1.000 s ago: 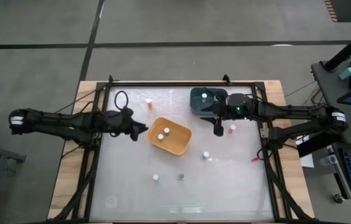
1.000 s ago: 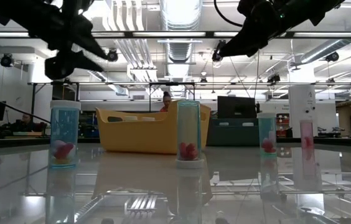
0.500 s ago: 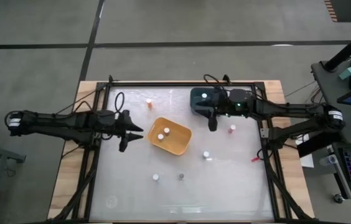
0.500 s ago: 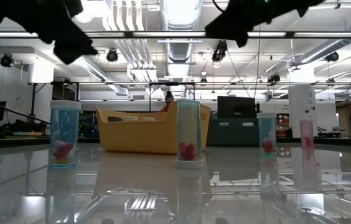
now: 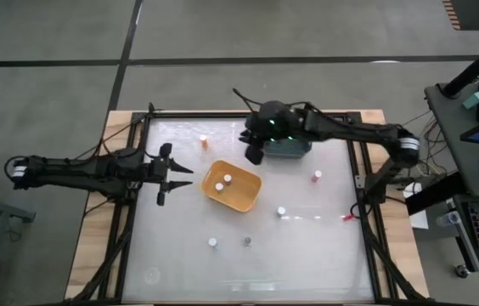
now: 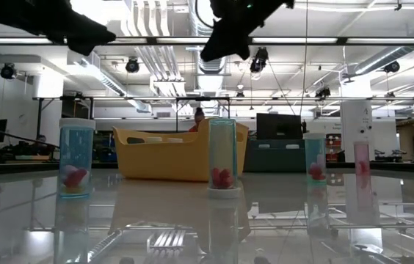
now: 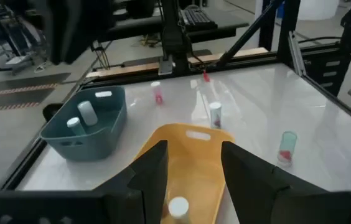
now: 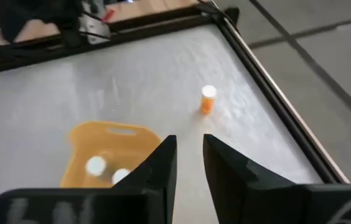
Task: Pick and place medicine bottles into bin by pill shape (circle, oval)
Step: Put the yellow pill bottle into the yellow bin
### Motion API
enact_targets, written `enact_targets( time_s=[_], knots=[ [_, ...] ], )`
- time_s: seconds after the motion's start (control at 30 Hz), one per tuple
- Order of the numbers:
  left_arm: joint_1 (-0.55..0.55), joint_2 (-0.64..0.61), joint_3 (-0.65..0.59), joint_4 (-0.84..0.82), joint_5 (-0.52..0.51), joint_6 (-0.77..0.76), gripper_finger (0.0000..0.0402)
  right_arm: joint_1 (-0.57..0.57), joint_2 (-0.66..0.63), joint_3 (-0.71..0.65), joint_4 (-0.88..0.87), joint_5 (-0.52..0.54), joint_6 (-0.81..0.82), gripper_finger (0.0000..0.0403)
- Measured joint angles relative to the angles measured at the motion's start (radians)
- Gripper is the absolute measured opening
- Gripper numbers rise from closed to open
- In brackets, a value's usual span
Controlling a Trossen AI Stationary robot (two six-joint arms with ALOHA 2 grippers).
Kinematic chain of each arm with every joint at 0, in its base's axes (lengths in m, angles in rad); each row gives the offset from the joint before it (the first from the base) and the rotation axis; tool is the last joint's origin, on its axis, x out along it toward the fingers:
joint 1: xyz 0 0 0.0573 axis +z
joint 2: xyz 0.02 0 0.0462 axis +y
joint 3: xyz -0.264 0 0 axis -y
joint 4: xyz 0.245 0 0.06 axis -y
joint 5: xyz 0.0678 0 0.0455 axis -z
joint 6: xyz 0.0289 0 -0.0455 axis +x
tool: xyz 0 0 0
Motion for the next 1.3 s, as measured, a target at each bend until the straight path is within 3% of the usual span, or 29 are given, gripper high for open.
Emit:
enact_targets(
  time_s=[0.27, 0.83, 1.3],
  knots=[
    [0.0, -0.098, -0.049, 0.0, -0.036, 0.0, 0.0134, -0.034, 0.173, 0.184, -0.034, -0.005, -0.034, 0.0075],
    [0.0, -0.283, -0.1, -0.048, -0.036, 0.036, 0.0134, -0.041, 0.523, 0.513, -0.024, -0.003, -0.119, 0.0213],
    [0.0, -0.38, -0.109, -0.044, -0.036, 0.046, 0.0134, -0.042, 0.765, 0.72, -0.025, -0.003, -0.091, 0.0229]
  ],
)
